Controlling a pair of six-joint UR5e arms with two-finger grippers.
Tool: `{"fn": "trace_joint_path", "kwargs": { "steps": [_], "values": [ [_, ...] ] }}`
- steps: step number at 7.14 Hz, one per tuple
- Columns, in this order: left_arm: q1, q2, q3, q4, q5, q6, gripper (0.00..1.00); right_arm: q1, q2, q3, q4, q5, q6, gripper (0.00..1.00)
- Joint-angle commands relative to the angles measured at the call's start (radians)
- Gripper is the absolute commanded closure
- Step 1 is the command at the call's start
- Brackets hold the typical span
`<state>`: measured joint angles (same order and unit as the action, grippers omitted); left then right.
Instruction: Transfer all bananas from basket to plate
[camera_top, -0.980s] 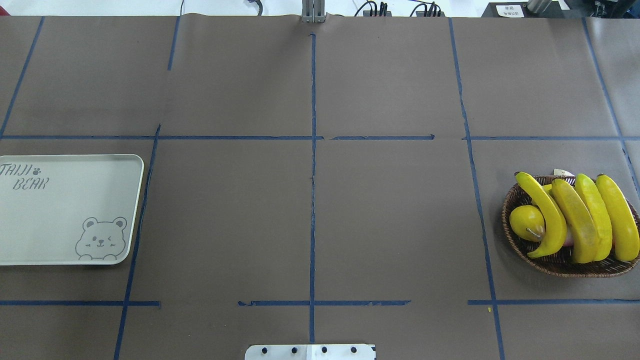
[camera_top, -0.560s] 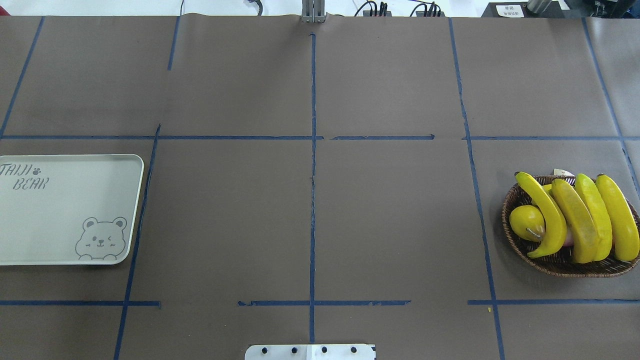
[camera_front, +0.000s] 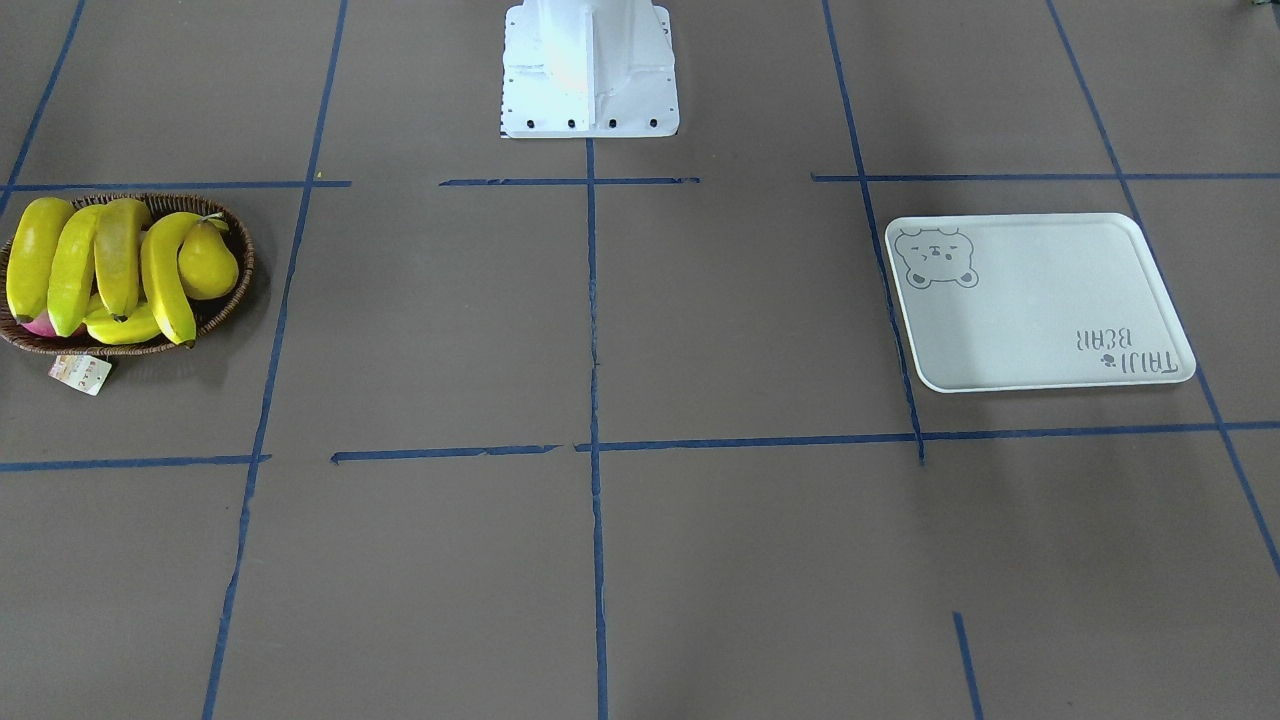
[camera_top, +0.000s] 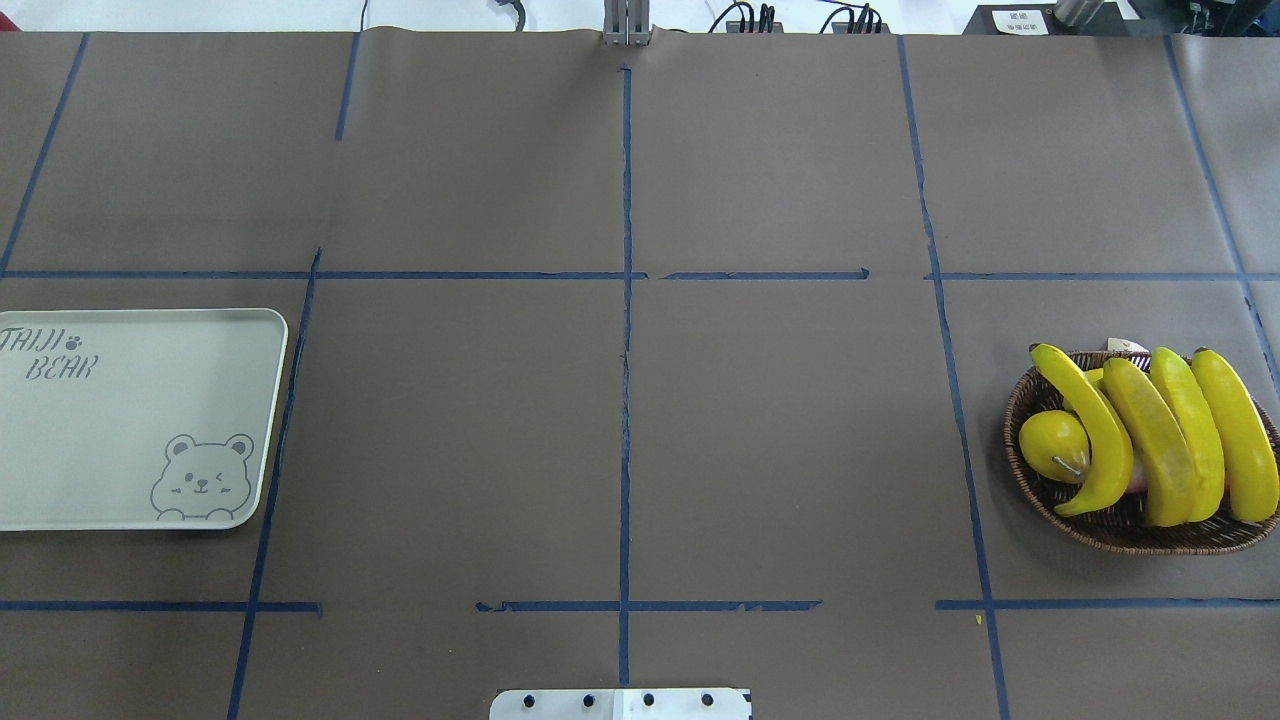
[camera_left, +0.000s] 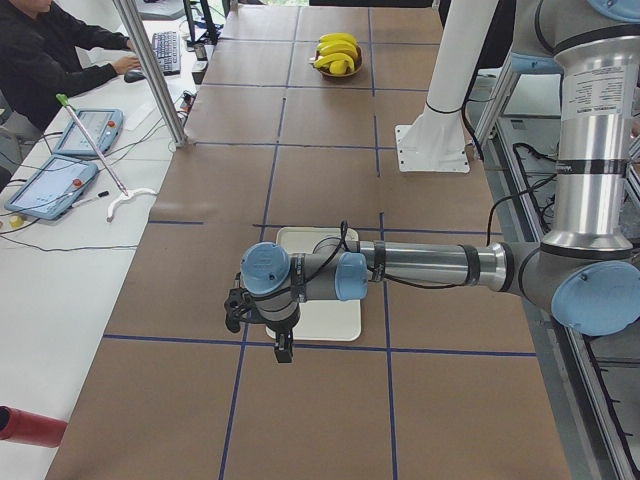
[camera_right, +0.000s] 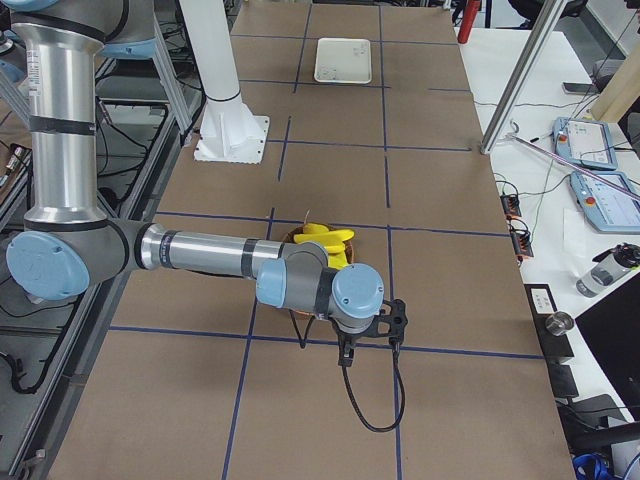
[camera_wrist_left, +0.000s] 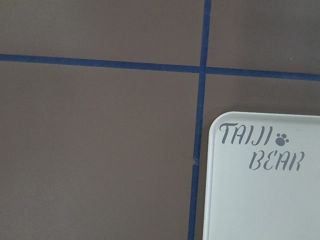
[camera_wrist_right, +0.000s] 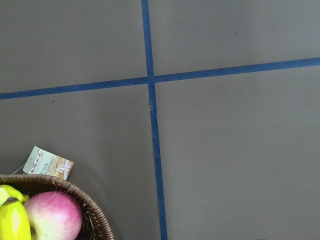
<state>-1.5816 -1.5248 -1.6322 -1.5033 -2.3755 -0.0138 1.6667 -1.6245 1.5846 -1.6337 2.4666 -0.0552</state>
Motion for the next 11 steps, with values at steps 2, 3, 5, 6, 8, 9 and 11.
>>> {"fn": "trace_joint_path", "kwargs": {
  "steps": [2,3,5,6,8,9,11],
  "values": [
    [-0.001,0.0,0.0,0.0,-0.001,0.0,0.0,-0.001,0.0,0.002,0.0,0.002,0.0,0.0],
    [0.0,0.0,0.0,0.0,-0.001,0.0,0.0,-0.001,0.0,0.002,0.0,0.002,0.002,0.0],
    [0.0,0.0,0.0,0.0,-0.001,0.0,0.0,-0.001,0.002,0.002,0.0,0.0,0.002,0.0],
    [0.0,-0.002,-0.001,0.0,-0.001,0.0,0.0,-0.001,0.002,0.002,0.0,0.0,-0.006,0.0],
    [-0.001,-0.003,-0.001,0.0,-0.001,-0.002,0.0,-0.002,0.005,0.009,0.0,0.002,-0.002,0.0],
    [-0.001,-0.003,-0.003,0.0,0.001,-0.002,0.0,-0.002,0.005,0.035,-0.001,0.003,-0.002,0.0],
    [-0.001,-0.003,-0.008,0.0,-0.001,-0.002,0.0,-0.053,0.064,0.052,-0.006,-0.087,0.0,0.0]
  ]
}}
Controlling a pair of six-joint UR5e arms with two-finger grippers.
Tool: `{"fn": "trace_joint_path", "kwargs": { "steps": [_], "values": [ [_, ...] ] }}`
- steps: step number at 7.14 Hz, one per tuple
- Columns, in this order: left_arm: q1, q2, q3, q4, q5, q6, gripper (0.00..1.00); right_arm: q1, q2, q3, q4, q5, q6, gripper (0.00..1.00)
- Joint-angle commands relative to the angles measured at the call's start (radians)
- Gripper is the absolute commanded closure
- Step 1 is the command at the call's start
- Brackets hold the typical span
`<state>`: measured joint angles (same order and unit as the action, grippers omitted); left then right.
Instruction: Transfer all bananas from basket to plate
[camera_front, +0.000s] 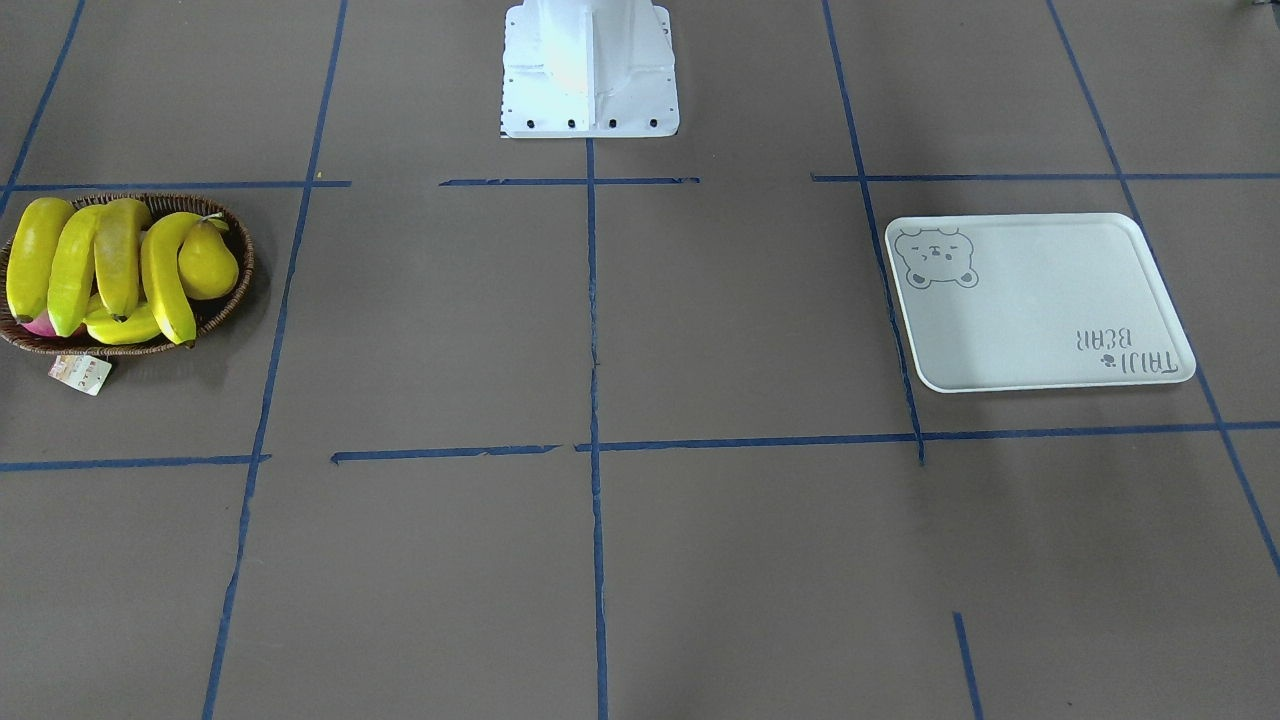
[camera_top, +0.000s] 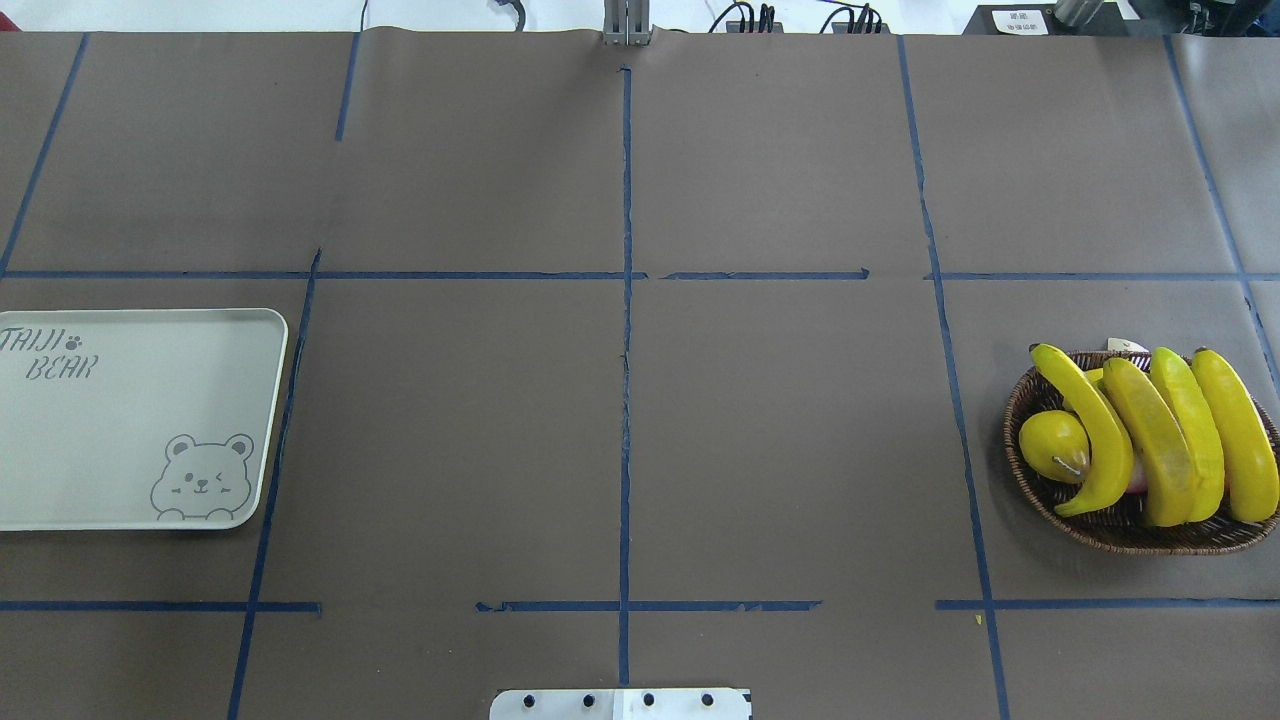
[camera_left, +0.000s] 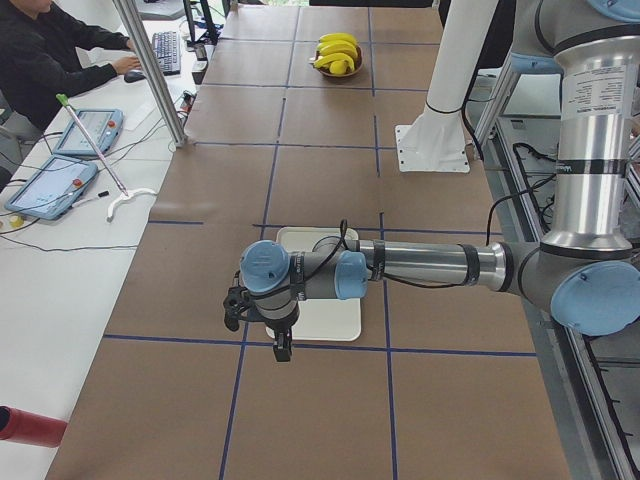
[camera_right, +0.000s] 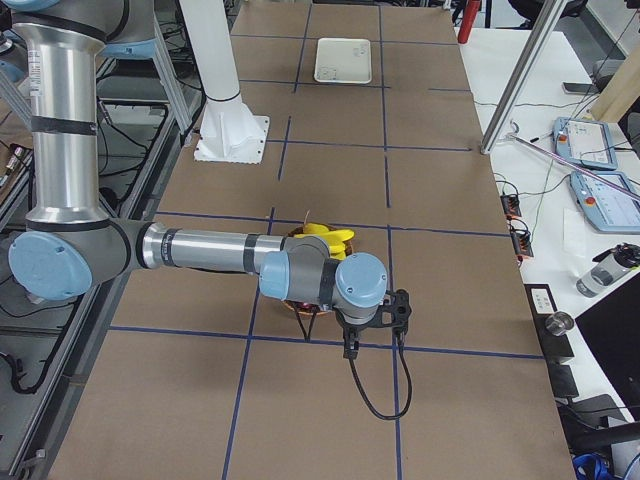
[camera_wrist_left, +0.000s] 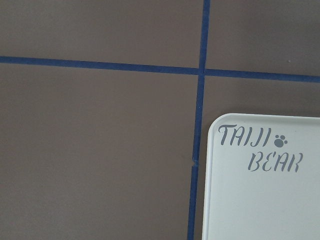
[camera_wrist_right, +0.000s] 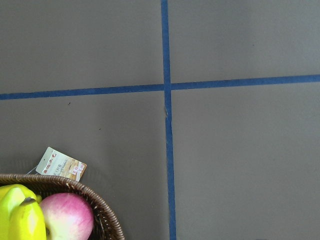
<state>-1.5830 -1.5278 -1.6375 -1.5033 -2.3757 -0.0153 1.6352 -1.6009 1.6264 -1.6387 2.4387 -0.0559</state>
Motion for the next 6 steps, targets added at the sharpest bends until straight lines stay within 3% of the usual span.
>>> {"fn": "trace_joint_path", "kwargs": {
  "steps": [1,6],
  "values": [
    [-0.002,0.0,-0.01,0.0,0.001,0.0,0.0,-0.021,0.062,0.012,-0.01,-0.062,0.005,0.0],
    [-0.002,0.001,-0.024,0.0,0.0,-0.005,0.0,-0.043,0.048,0.055,0.002,-0.04,0.01,0.0]
  ]
}}
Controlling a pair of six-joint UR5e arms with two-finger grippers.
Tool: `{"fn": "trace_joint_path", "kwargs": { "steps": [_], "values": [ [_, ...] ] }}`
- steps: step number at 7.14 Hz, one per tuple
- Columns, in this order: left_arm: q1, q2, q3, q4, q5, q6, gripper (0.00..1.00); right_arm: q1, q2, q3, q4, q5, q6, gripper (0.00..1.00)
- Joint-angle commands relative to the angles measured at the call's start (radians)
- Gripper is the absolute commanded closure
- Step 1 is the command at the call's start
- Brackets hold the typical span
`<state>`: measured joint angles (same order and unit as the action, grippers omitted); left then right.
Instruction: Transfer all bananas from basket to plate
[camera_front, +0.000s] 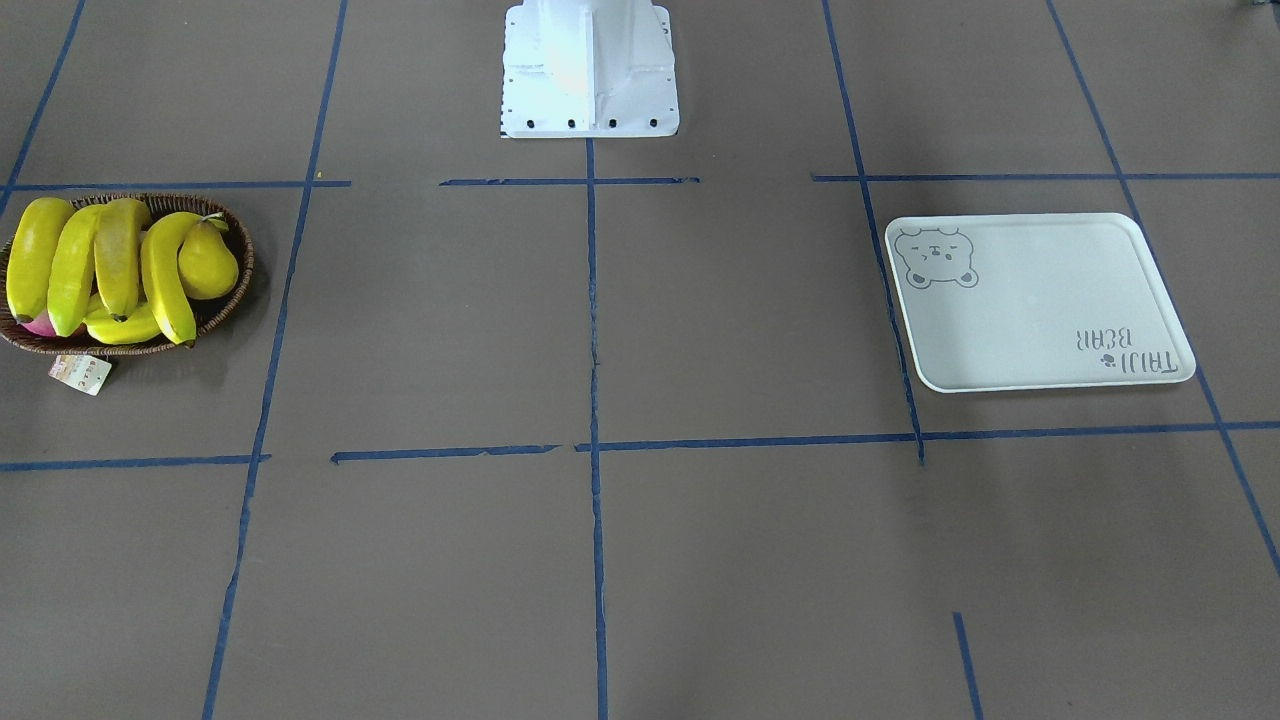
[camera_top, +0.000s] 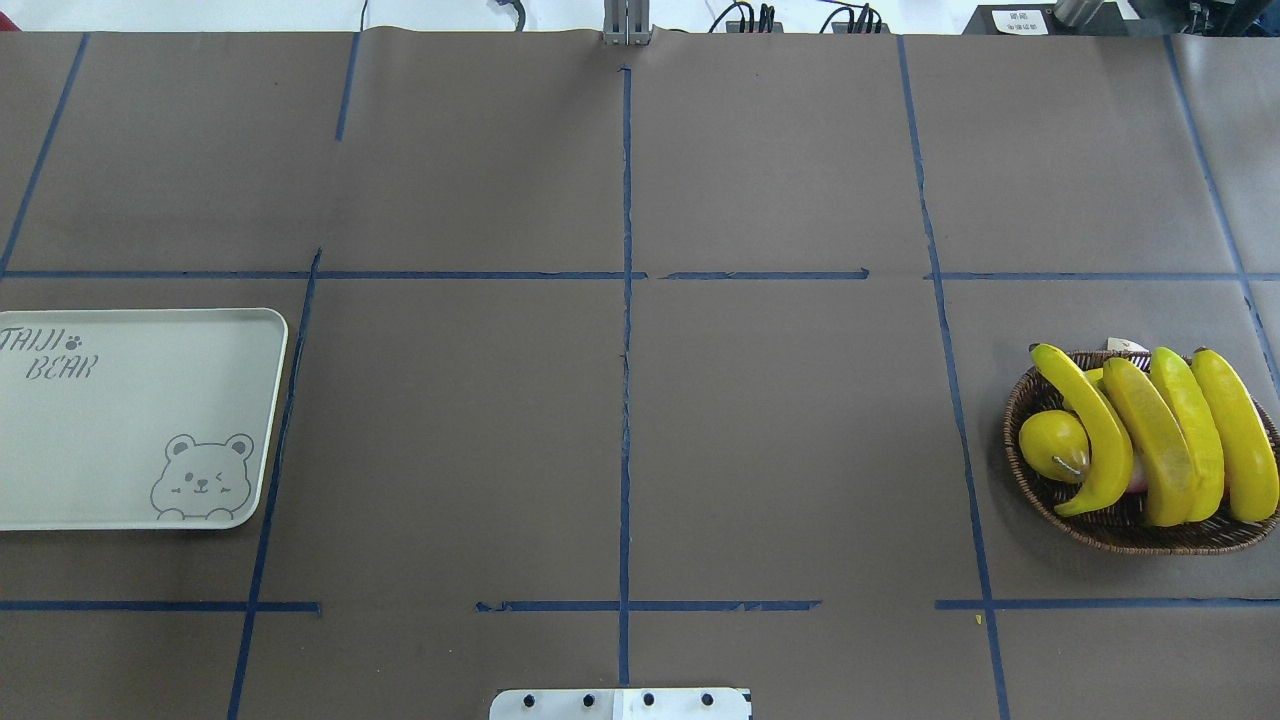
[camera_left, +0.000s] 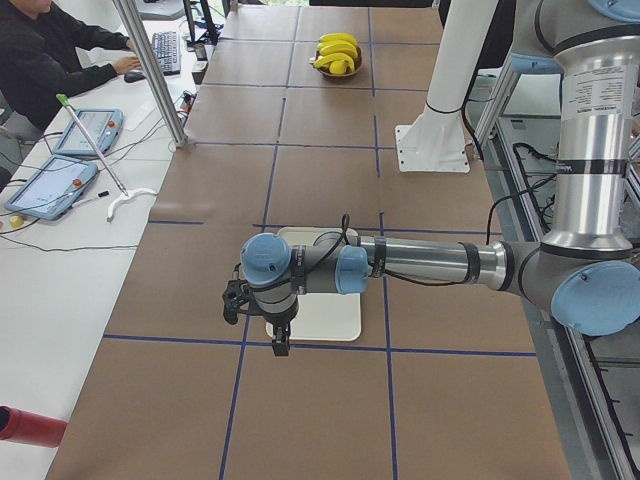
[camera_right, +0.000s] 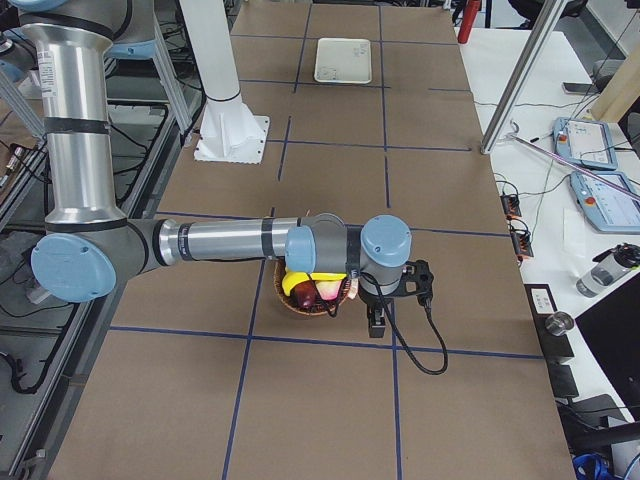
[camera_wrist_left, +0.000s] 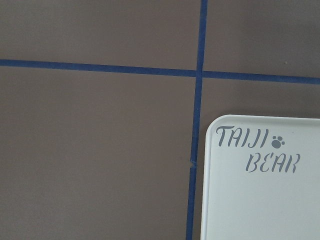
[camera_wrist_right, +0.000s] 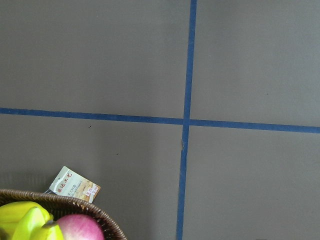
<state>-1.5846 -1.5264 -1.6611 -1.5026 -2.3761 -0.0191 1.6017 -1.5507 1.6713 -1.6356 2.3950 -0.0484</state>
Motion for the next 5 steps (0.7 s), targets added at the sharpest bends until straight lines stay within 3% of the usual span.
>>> {"fn": "trace_joint_path", "kwargs": {
  "steps": [1,3,5],
  "values": [
    [0.0,0.0,0.0,-0.001,0.0,-0.001,0.0,-0.012,0.009,0.001,-0.016,0.027,0.004,0.0],
    [0.0,0.0,0.001,-0.001,0.0,-0.001,0.0,-0.02,0.0,0.002,-0.023,0.088,0.004,0.0],
    [0.0,0.002,0.001,-0.001,0.0,-0.001,0.0,-0.022,-0.012,0.018,-0.012,0.076,-0.001,0.0]
  ]
}}
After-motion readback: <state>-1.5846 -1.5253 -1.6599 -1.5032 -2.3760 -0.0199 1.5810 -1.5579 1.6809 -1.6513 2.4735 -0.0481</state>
